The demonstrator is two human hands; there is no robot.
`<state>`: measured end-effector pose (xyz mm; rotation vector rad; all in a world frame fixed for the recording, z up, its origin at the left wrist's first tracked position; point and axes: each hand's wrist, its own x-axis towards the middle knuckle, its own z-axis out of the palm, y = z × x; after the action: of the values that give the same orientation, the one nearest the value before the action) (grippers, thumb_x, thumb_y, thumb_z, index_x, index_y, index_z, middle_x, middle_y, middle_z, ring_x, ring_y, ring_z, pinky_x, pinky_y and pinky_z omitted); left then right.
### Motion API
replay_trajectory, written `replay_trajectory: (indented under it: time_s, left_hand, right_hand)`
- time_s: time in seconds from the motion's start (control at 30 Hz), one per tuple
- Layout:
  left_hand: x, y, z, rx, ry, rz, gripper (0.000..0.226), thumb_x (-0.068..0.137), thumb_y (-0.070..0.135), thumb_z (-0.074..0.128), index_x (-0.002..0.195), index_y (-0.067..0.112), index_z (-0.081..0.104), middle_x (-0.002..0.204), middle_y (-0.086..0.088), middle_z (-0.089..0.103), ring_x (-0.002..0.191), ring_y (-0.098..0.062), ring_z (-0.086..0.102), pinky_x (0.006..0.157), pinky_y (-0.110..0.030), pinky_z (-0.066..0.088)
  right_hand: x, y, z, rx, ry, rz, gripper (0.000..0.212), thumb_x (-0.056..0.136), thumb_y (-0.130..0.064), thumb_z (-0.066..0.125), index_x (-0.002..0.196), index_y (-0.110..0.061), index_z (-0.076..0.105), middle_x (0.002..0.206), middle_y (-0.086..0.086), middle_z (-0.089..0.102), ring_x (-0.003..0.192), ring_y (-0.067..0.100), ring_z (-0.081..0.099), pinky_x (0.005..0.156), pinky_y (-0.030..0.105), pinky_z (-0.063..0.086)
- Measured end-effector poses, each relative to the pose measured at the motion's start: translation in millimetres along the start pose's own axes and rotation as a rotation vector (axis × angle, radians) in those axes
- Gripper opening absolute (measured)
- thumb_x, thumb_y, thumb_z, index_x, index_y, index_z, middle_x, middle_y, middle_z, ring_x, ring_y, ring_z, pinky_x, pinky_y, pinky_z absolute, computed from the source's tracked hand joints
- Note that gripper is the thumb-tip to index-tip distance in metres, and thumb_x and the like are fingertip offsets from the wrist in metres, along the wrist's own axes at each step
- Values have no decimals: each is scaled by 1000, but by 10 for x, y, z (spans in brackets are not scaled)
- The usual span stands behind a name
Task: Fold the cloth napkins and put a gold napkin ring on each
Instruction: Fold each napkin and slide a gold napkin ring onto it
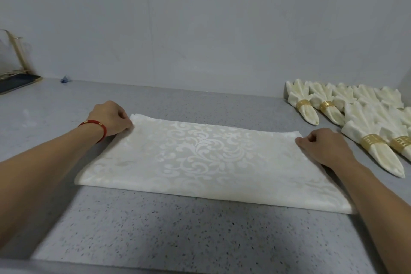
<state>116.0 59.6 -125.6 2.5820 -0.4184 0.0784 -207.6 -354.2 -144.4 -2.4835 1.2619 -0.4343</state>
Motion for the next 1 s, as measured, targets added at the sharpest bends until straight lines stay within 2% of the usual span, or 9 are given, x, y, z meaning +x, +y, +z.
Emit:
replay_trajectory:
  time_s: [0.1, 0.23, 0.33, 0.53, 0.63, 0.73, 0.83, 0.9, 1.0]
  left_hand:
    - [26, 18, 5, 23, 2, 8, 15, 82, 21, 80, 70, 15, 75, 76, -4, 70, 72, -16, 58, 71, -30, 46]
    - [59, 45, 12, 108, 8, 34, 11, 85, 23, 76, 76, 18, 73, 77, -3, 68, 73, -21, 59, 70, -30, 44]
    - [102, 55, 35, 177, 1, 58, 5, 85, 21, 73, 81, 18, 72, 81, -3, 68, 81, -26, 61, 68, -30, 44]
    - [243, 3, 126, 277, 1, 91, 12, 84, 27, 74, 79, 17, 70, 79, -7, 68, 75, -29, 63, 65, -33, 50]
    - [250, -28, 141, 293, -15, 89, 20, 87, 31, 72, 89, 11, 72, 86, -11, 69, 78, -31, 63, 68, -34, 49]
    - [14, 75, 95, 364, 29, 160, 35, 96, 40, 59, 110, 8, 62, 106, -15, 63, 91, -35, 59, 76, -40, 49]
    - [-605, 405, 105, 277, 83, 459, 49, 99, 53, 46, 133, 19, 55, 133, -12, 58, 118, -33, 55, 96, -48, 48]
    - [-1137, 608, 184, 245, -74, 581, 59, 99, 67, 28, 149, 37, 39, 157, 0, 39, 143, -27, 38, 115, -54, 33]
    - [-1582, 572, 478, 383, -303, 530, 74, 86, 79, -5, 155, 53, -3, 169, 11, -5, 156, -27, -3, 121, -64, 3]
  right_hand:
    - [-5, -29, -27, -37, -13, -4, 41, 92, -46, 67, 69, -13, 60, 65, 7, 62, 69, 32, 65, 62, 35, 46]
    - [19, -77, -81, -67, -1, -18, 44, 94, -48, 65, 85, -6, 72, 79, 16, 73, 72, 31, 66, 67, 38, 52]
    - [27, -84, -73, -115, -7, -7, 43, 95, -49, 63, 82, -9, 71, 74, 14, 71, 68, 29, 64, 64, 37, 50]
    - [63, -97, -44, -164, -39, 12, 40, 96, -46, 61, 82, -9, 71, 74, 10, 69, 69, 27, 63, 62, 34, 47]
    - [6, -135, -80, -231, -21, 8, 45, 99, -48, 55, 83, -8, 67, 74, 9, 67, 69, 27, 62, 62, 35, 48]
    - [-286, -307, -134, -406, 155, -139, 39, 102, -50, 45, 98, -13, 57, 88, 4, 62, 75, 25, 59, 63, 36, 43]
    - [-831, -756, -64, -217, 101, -348, 42, 103, -55, 43, 123, -19, 53, 120, 2, 57, 96, 25, 61, 79, 40, 48]
    - [-1240, -1042, 89, -111, -52, -471, 53, 104, -60, 38, 141, -23, 46, 142, 0, 49, 119, 23, 57, 99, 44, 45]
    - [-1584, -1156, 387, -225, -305, -555, 72, 103, -66, 17, 164, -27, 14, 172, 3, 9, 158, 23, 10, 127, 48, 12]
